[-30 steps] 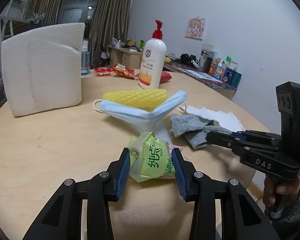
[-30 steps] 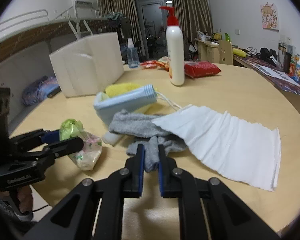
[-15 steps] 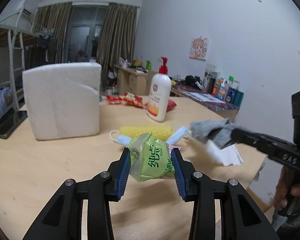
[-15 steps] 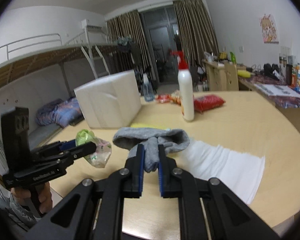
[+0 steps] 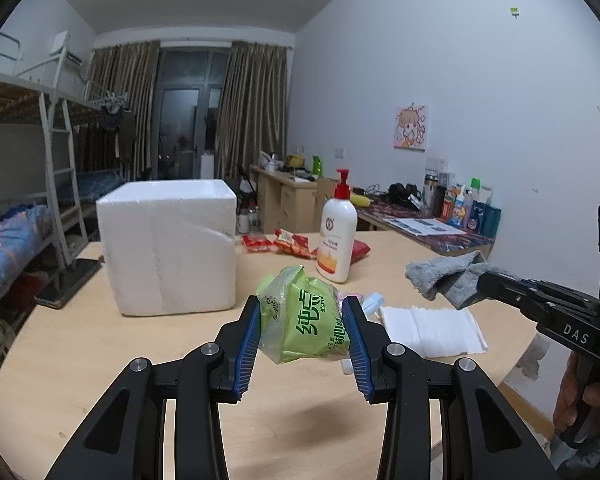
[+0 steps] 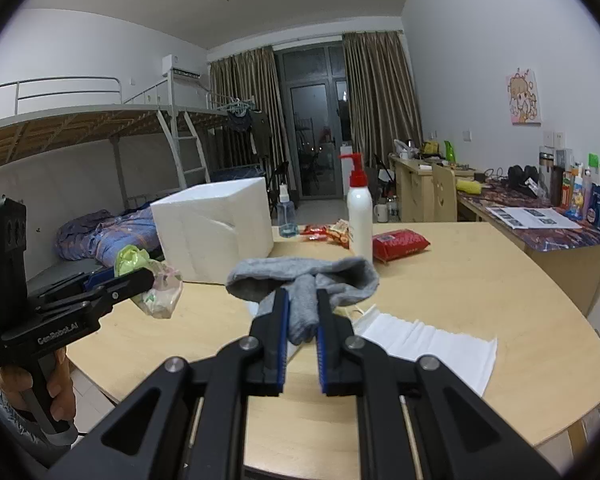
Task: Organize soft objects
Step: 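Lift the green bag and grey sock and carry both toward the white foam box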
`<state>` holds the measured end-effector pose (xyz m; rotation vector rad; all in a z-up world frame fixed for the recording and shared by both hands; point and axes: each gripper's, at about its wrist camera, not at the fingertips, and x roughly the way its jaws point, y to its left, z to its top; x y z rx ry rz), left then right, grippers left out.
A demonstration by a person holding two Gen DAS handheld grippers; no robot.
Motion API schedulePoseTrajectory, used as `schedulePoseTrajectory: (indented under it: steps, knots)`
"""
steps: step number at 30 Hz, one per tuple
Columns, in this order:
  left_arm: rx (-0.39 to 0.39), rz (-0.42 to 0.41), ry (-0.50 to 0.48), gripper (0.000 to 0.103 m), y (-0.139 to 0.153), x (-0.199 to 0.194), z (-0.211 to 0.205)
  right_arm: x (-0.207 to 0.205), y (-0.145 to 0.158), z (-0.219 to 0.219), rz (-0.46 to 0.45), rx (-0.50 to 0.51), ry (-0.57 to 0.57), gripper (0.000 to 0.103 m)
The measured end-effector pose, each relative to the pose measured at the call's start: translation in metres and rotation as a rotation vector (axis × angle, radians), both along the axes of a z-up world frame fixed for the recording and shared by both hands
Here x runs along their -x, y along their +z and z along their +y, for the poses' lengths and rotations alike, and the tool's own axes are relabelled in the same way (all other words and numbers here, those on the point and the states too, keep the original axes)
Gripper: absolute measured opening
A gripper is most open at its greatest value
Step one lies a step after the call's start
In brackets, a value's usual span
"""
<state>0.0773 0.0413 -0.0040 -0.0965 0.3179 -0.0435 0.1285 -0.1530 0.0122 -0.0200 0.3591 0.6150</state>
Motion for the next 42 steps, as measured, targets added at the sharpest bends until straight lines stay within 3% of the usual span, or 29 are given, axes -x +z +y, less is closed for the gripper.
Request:
schedulePoseTrajectory:
  steps: [13, 30, 42]
  knots:
    - [-0.025, -0.064, 0.097, 0.042, 0.02, 0.031, 0.009, 0.016, 0.014, 0.002, -0.047, -0.023, 0.054, 0.015]
    - [-0.08, -0.098, 0.293, 0.042, 0.036, 0.077, 0.055, 0.02, 0.021, 0.07, -0.069, -0.044, 0.25, 0.015]
    - [-0.065, -0.097, 0.315, 0.042, 0.037, 0.088, 0.075, 0.027, 0.026, 0.098, -0.08, -0.035, 0.305, 0.015]
